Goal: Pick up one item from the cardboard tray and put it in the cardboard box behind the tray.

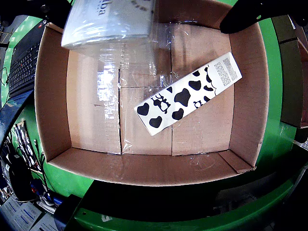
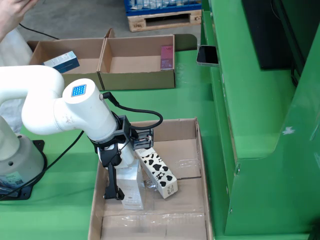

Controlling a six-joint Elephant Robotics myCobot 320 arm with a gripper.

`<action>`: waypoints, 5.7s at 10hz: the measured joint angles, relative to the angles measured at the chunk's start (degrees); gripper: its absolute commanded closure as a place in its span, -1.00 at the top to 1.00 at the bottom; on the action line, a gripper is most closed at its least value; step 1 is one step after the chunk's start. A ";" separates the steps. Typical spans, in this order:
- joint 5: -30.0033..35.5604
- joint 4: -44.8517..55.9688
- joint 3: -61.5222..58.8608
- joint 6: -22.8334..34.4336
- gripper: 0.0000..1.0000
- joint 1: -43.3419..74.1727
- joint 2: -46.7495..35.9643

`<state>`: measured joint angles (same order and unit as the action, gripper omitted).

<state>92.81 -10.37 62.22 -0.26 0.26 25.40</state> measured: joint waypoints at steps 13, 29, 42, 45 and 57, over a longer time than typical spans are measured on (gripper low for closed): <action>-0.18 0.00 0.00 0.00 -1.00 0.00 0.00; -0.27 -0.08 -1.05 0.09 -1.00 0.79 -0.27; -1.58 10.63 -10.55 -4.13 -1.00 -4.12 -13.63; -1.85 14.76 -18.28 -4.66 -1.00 -5.00 -13.63; -3.96 32.07 -43.68 -4.83 -1.00 -14.58 -8.79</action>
<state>88.85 21.70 18.54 -5.09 -14.32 16.61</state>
